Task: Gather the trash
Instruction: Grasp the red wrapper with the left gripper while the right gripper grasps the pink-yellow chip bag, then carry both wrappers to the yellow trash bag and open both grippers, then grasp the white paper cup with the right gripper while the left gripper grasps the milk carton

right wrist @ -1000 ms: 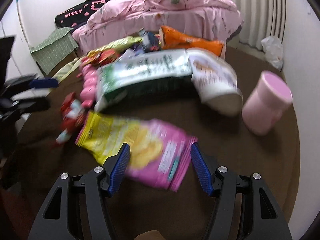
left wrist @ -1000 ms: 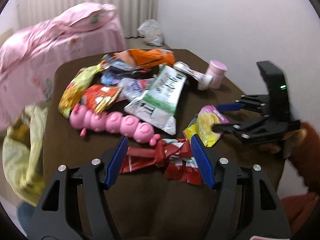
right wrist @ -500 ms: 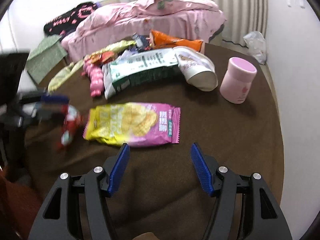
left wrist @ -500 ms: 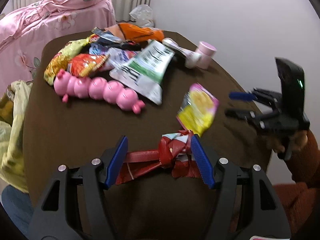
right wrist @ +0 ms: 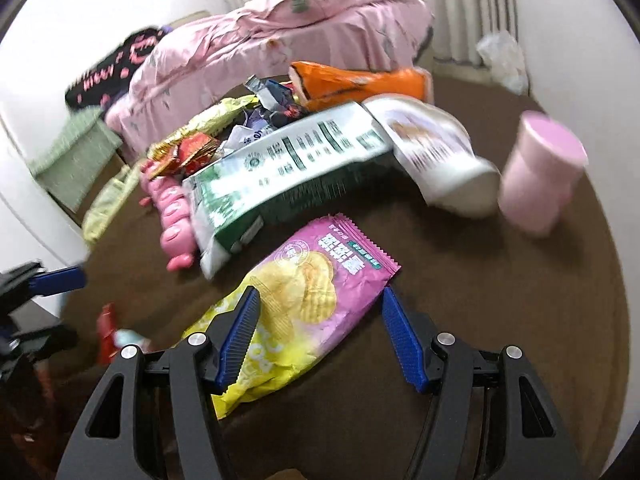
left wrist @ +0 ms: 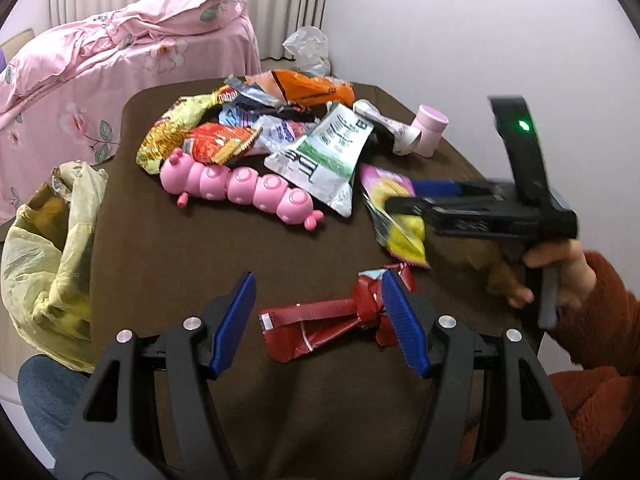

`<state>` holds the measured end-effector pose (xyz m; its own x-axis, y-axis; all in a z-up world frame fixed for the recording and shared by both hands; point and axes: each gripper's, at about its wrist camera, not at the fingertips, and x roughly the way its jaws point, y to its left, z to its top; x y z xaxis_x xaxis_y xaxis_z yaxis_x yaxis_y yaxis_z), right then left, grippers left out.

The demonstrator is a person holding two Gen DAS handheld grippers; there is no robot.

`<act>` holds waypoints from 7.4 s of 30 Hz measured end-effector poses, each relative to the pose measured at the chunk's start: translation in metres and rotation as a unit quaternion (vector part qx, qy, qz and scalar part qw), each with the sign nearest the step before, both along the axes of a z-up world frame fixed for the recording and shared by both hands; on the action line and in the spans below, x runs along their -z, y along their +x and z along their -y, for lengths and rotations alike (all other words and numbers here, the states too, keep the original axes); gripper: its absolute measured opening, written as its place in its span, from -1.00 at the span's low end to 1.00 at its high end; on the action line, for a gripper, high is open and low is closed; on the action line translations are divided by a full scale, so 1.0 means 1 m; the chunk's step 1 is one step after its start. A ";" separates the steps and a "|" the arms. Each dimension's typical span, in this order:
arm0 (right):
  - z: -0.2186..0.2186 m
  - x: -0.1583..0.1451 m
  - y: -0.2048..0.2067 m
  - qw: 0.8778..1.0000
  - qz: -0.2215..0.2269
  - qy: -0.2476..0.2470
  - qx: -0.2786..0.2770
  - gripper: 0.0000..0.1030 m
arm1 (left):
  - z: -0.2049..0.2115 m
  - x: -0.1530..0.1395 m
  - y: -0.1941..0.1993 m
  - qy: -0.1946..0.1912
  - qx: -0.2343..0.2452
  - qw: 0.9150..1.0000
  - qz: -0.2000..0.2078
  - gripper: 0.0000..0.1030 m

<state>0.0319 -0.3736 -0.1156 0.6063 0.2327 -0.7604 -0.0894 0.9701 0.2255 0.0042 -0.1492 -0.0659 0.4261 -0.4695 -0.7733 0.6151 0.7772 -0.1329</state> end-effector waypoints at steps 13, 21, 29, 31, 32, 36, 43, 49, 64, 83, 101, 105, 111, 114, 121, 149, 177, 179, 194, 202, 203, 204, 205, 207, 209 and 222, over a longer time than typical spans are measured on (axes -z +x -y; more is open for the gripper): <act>0.043 -0.035 -0.048 0.998 0.065 0.025 0.005 -0.81 | 0.041 0.001 -0.018 0.064 0.155 0.986 0.024 0.20; 0.069 -0.046 -0.078 0.995 0.092 0.021 0.039 -0.83 | 0.043 0.019 0.013 0.097 0.124 0.988 0.001 -0.28; 0.060 -0.056 -0.078 0.993 0.113 0.026 0.021 -0.85 | 0.014 0.012 0.035 0.027 0.024 0.998 -0.045 -0.35; 0.056 -0.057 -0.079 0.993 0.116 0.024 0.014 -0.86 | 0.015 0.009 0.031 0.016 0.039 0.997 -0.057 -0.14; 0.054 -0.058 -0.079 0.993 0.117 0.025 0.010 -0.87 | 0.016 0.006 0.028 0.013 0.049 0.997 -0.055 -0.08; 0.046 -0.061 -0.080 0.992 0.121 0.021 -0.003 -0.89 | 0.027 0.001 0.025 0.028 0.068 0.997 -0.037 -0.04; 0.042 -0.064 -0.080 0.992 0.125 0.018 -0.004 -0.89 | 0.031 0.016 0.057 0.028 0.021 0.996 -0.087 -0.22; 0.040 -0.076 -0.084 0.990 0.139 0.013 -0.009 -0.89 | 0.024 -0.008 0.044 0.000 -0.004 0.999 -0.046 -0.50; -0.012 -0.138 -0.069 0.976 0.209 -0.002 -0.064 -0.90 | -0.056 -0.083 0.029 -0.066 -0.137 0.980 0.124 -0.50; -0.160 -0.166 0.069 0.963 0.207 -0.008 -0.173 -0.90 | -0.255 -0.019 0.150 -0.152 -0.374 0.912 0.077 -0.50; -0.277 -0.097 0.172 0.964 0.117 0.040 -0.236 -0.90 | -0.289 0.056 0.165 -0.077 -0.448 0.890 -0.024 -0.53; -0.292 -0.082 0.179 0.964 0.100 0.045 -0.244 -0.89 | -0.306 0.045 0.158 -0.175 -0.451 0.874 -0.040 -0.46; -0.299 -0.061 0.181 0.962 0.053 0.042 -0.263 -0.22 | -0.301 0.027 0.149 -0.194 -0.453 0.870 -0.026 -0.04; -0.290 -0.070 0.169 0.960 0.071 0.034 -0.268 -0.22 | -0.298 0.011 0.138 -0.175 -0.466 0.867 0.013 0.04; -0.236 -0.095 0.140 0.966 0.101 0.015 -0.236 -0.22 | -0.282 -0.021 0.124 -0.158 -0.459 0.871 0.074 0.19; 0.023 -0.026 0.031 0.967 0.112 -0.227 -0.029 -0.12 | -0.005 -0.027 0.083 -0.073 -0.154 0.984 0.061 0.19; 0.035 -0.023 -0.064 0.993 0.070 -0.086 -0.044 -0.24 | 0.111 0.009 0.110 0.069 0.008 0.996 0.062 0.19; 0.044 -0.024 -0.071 0.995 0.069 -0.046 -0.050 -0.11 | 0.116 0.014 0.110 0.088 0.006 0.994 0.062 0.22; 0.087 -0.038 -0.094 0.991 0.113 0.068 0.033 0.10 | 0.074 0.014 0.063 0.027 -0.013 0.999 -0.017 -0.13; 0.090 -0.011 -0.056 0.980 0.078 0.150 0.107 0.10 | 0.050 -0.011 0.056 -0.023 -0.052 0.998 0.023 0.07; 0.089 -0.007 -0.053 0.979 0.070 0.159 0.107 0.10 | 0.046 -0.014 0.055 -0.026 -0.055 0.998 0.032 0.08; 0.086 -0.003 -0.049 0.978 0.061 0.169 0.103 0.11 | 0.045 -0.016 0.056 -0.030 -0.059 0.997 0.036 0.08; 0.081 0.001 -0.046 0.979 0.053 0.171 0.100 0.10 | 0.042 -0.017 0.057 -0.036 -0.064 0.997 0.037 0.08; 0.074 0.005 -0.039 0.979 0.045 0.177 0.092 0.11 | 0.038 -0.017 0.061 -0.048 -0.072 0.996 0.032 0.09; 0.068 0.008 -0.032 0.980 0.037 0.174 0.088 0.10 | 0.033 -0.015 0.065 -0.056 -0.081 0.995 0.027 0.09; 0.080 -0.008 -0.030 0.975 0.077 0.177 0.106 -0.02 | 0.021 -0.003 0.068 -0.058 -0.087 0.994 0.012 0.10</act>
